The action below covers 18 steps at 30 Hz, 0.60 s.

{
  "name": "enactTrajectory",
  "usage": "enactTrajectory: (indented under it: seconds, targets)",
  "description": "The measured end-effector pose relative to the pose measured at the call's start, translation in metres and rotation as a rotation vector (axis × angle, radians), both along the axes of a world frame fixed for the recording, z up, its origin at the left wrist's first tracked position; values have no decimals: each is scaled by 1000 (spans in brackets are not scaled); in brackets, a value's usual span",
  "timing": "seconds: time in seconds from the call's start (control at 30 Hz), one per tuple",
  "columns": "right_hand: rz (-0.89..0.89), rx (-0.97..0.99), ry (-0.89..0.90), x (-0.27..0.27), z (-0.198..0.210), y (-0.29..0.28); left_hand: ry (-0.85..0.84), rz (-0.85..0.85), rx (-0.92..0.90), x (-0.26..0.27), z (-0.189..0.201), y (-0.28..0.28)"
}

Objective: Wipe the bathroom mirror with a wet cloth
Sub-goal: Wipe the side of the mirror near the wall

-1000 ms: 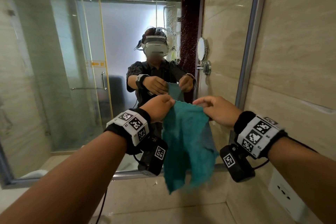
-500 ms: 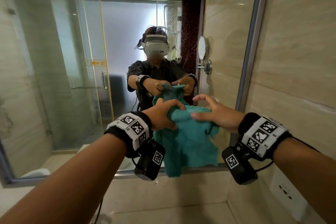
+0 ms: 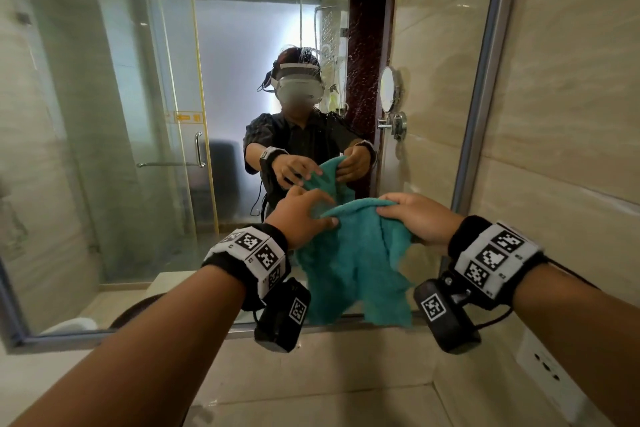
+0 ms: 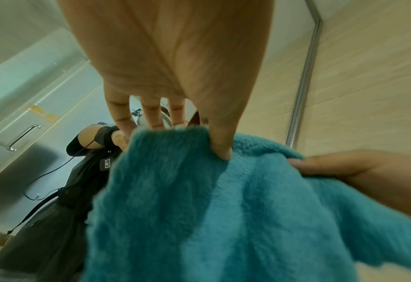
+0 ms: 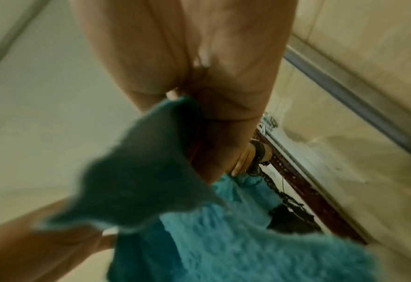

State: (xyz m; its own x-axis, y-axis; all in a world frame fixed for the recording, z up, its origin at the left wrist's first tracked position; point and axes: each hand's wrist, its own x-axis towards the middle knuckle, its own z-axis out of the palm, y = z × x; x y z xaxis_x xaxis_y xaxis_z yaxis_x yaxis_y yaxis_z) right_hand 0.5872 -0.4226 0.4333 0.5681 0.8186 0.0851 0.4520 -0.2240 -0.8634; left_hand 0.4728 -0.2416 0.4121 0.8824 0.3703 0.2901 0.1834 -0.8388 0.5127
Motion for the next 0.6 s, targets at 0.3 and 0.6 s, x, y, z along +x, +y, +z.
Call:
enactTrajectory:
  seconds: [0.3,0.6]
  targets:
    - [35,486,459,-7,1,9,93,-335,-472,-4,-12,-27]
    - [-93,-104,-265,13,-4,-13,56,-229,-320,-4,-2,-15]
